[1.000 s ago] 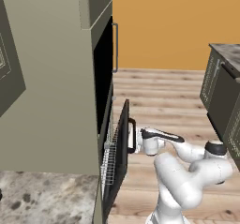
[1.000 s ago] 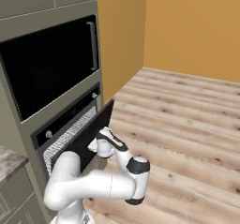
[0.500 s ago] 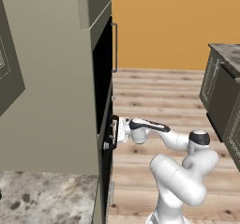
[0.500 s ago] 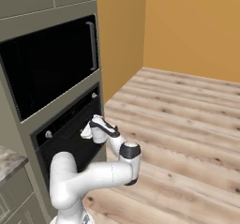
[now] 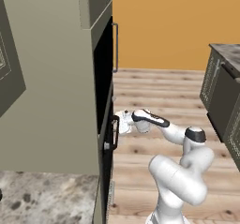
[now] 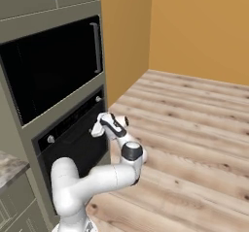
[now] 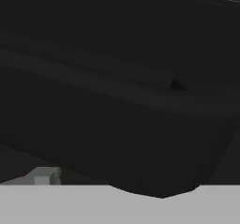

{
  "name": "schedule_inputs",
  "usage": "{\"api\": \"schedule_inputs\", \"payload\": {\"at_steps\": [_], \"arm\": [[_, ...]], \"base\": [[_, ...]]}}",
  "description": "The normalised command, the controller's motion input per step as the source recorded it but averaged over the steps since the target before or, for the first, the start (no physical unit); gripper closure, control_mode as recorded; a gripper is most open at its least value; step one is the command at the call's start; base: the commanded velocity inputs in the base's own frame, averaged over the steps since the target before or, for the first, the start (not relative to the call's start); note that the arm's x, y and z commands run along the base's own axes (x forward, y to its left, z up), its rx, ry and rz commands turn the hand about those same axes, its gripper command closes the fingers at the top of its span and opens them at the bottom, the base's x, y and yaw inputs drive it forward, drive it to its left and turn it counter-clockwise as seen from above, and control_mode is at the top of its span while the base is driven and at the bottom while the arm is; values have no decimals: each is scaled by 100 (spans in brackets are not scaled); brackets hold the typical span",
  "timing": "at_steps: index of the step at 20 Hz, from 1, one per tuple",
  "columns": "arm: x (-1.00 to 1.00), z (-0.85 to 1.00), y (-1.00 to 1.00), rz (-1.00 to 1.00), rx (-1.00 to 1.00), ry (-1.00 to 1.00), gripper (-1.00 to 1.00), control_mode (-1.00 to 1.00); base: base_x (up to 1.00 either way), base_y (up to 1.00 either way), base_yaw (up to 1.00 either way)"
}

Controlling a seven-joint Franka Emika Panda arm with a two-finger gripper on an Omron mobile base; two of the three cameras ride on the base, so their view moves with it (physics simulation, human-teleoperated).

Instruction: Place the fish on the top rack of the oven, and slide the tray back inside. Close the oven door.

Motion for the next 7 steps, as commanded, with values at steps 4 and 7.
{"api": "schedule_inputs", "payload": {"at_steps": [4,7], "arm": [[-67,-18,-46,-1,0,0,-100,-100],[-55,-32,-17,-14,0,0,-100,-100]], "base": [[0,0,0],[0,0,0]]}}
